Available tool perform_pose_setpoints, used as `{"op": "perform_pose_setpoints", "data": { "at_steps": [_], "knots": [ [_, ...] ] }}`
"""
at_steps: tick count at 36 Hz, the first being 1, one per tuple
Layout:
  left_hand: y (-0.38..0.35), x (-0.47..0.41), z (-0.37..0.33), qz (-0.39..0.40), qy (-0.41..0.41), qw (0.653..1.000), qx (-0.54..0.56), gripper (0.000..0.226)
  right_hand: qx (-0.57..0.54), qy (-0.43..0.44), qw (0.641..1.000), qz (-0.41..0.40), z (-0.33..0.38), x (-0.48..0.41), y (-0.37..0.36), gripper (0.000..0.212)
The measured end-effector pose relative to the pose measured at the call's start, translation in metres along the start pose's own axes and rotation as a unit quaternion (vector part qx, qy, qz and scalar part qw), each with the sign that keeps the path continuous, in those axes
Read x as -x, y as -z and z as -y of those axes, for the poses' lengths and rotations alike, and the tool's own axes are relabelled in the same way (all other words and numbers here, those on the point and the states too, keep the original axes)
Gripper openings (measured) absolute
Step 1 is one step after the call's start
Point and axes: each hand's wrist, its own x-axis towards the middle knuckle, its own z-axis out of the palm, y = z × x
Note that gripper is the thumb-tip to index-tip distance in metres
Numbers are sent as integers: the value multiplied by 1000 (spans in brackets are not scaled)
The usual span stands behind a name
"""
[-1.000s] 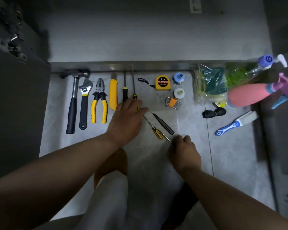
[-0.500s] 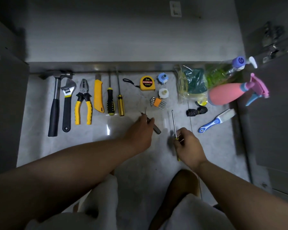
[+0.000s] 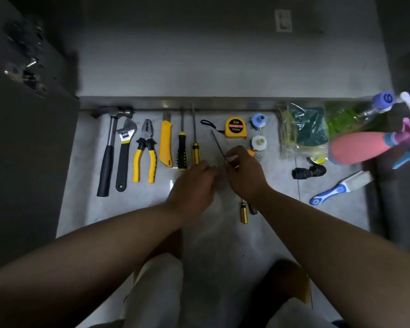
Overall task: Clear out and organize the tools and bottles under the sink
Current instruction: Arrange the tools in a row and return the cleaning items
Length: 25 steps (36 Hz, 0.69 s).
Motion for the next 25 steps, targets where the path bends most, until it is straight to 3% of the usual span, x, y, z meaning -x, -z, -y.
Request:
{"op": "perform_pose_setpoints", "data": {
  "at_steps": [2,5,10,14,20,25],
  "knots": [
    [9,0,16,-51,12,998,-43,15,-3,8,1000,7,8,-7,-9,25],
    [17,-3,36,-104,32,986,-124,29,2,1,1000,-3,17,-16,-21,28],
    [17,-14,44,-61,35,980,-186,55,3,-37,998,-45,26,-26,-33,31],
    [16,-20,42,-43,24,975,-216,53,39,-98,994,-24,24,-28,-38,44],
    [21,-23,43,-26,17,974,-223,48,145,-116,983,-8,19,-35,-40,28],
    [20,-22,46,-27,20,975,-221,48,140,-133,981,-28,24,-41,-41,26]
  ]
}}
